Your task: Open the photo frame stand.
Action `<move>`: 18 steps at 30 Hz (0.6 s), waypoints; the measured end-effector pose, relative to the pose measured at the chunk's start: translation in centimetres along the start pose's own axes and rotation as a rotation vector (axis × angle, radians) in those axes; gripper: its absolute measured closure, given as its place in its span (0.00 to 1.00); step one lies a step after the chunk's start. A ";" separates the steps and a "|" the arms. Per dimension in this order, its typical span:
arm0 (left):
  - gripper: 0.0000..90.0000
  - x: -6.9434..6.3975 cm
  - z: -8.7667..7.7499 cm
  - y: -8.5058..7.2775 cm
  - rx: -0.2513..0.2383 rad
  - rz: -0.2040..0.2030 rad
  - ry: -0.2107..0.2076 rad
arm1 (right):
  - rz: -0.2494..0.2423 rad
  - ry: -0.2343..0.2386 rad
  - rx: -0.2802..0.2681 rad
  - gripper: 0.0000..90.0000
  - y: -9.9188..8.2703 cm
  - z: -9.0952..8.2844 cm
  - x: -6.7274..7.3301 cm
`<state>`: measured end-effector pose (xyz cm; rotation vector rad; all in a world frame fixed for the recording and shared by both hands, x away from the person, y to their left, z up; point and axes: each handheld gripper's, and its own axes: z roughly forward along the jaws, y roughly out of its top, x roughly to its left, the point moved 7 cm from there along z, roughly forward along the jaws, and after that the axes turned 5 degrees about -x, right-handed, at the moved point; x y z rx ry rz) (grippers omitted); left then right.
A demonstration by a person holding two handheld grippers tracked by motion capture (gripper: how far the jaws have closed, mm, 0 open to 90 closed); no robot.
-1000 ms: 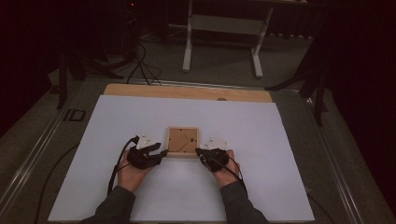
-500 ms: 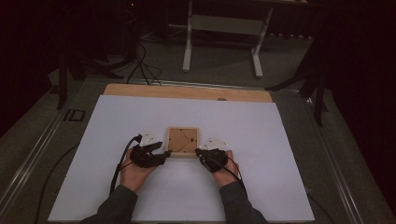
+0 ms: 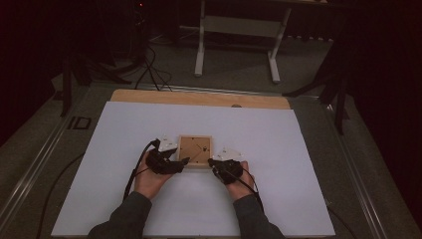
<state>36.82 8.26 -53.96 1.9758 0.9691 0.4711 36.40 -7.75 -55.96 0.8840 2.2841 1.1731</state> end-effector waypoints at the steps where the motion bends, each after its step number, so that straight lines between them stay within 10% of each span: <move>1: 0.41 0.0 0.3 0.1 0.002 0.002 0.003 | 0.001 0.001 -0.001 1.00 0.0 0.0 0.0; 18: 0.38 0.3 2.5 -0.1 0.049 0.021 0.010 | 0.012 0.006 -0.016 1.00 -0.1 0.0 -0.1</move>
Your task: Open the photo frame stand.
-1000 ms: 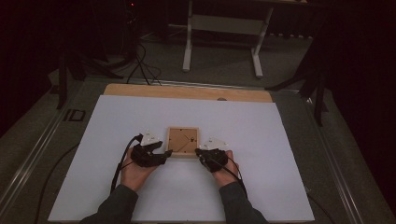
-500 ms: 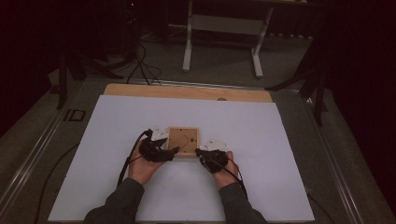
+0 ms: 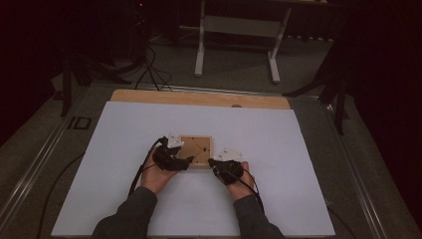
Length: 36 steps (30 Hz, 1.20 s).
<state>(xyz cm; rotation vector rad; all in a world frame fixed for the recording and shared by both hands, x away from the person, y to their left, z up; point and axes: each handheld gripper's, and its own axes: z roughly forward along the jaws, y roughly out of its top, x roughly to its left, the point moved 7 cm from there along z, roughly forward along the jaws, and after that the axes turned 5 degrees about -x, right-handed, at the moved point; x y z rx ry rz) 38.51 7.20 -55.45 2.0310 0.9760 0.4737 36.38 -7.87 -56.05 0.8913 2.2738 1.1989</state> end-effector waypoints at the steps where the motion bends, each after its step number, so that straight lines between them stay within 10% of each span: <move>1: 0.39 0.0 0.1 0.0 0.004 0.004 0.002 | 0.001 0.000 0.000 1.00 0.0 0.0 0.0; 36: 0.57 -0.5 0.8 0.9 0.043 0.058 0.012 | 0.006 0.003 -0.004 0.99 -0.1 0.0 0.0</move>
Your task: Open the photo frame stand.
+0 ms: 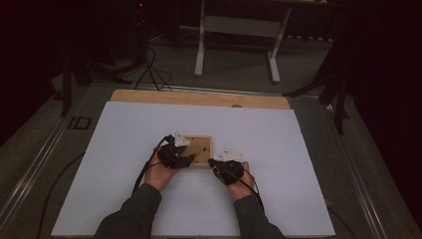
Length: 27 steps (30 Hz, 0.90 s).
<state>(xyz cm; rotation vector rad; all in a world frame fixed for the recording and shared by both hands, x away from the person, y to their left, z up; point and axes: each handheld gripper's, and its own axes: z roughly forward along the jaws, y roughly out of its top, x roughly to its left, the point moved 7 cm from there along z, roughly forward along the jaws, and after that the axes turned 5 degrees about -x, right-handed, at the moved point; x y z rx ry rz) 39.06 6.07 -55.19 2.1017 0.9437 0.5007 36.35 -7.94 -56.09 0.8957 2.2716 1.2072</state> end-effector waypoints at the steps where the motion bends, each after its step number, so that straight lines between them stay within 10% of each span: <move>1: 0.57 0.0 0.0 0.1 -0.001 -0.001 0.001 | 0.000 0.000 0.000 0.99 0.0 0.0 0.0; 20: 0.52 0.4 -1.3 1.0 -0.032 -0.018 -0.010 | -0.001 0.001 -0.001 0.99 0.0 0.0 0.0; 27: 0.68 0.0 -3.1 1.0 -0.048 -0.020 -0.061 | -0.004 0.000 -0.003 0.99 0.0 0.0 0.0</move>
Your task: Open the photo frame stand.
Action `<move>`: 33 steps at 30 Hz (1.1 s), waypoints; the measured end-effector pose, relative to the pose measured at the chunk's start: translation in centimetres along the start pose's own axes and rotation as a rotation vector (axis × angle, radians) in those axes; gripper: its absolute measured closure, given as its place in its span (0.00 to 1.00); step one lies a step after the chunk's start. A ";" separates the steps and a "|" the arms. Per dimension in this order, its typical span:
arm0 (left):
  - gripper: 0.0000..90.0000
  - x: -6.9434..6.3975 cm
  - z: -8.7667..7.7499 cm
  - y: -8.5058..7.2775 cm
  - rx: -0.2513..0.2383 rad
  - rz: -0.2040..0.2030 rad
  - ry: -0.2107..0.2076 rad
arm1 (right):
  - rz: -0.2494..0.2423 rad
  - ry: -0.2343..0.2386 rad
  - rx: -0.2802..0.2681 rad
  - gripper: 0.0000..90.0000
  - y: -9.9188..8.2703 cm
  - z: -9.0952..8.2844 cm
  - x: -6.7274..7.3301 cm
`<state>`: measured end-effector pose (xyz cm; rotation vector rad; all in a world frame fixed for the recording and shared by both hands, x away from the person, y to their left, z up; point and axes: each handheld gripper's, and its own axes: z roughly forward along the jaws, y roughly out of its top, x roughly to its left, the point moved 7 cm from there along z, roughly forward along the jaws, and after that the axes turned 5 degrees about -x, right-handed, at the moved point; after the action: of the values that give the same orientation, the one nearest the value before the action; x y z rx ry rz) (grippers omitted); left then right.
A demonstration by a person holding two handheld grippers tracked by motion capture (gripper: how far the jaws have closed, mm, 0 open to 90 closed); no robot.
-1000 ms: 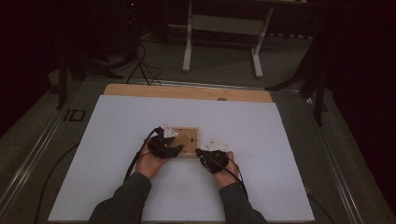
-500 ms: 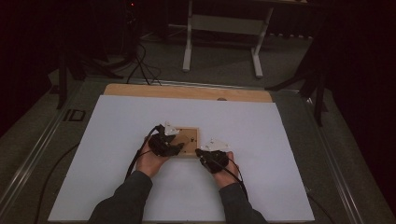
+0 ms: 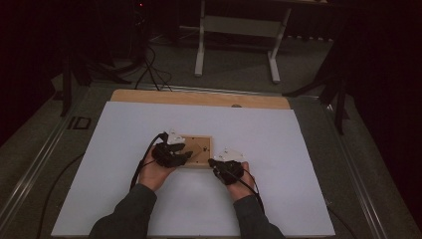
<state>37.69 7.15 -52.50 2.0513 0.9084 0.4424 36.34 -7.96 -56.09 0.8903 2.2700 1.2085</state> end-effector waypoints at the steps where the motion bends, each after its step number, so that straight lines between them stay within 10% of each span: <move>1: 0.69 0.0 -0.2 0.0 -0.002 -0.001 -0.008 | 0.001 0.000 0.000 0.99 0.0 0.0 0.0; 11: 0.99 -0.1 -1.3 -1.2 0.025 -0.022 -0.031 | 0.004 0.004 0.001 0.99 0.0 -0.1 0.0; 33: 0.99 0.8 -0.6 -3.8 0.126 -0.058 0.030 | 0.001 0.002 0.000 0.99 -0.1 -0.1 0.0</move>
<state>36.18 9.56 -55.19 2.1308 1.0339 0.3952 36.27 -8.02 -56.10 0.8912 2.2717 1.2100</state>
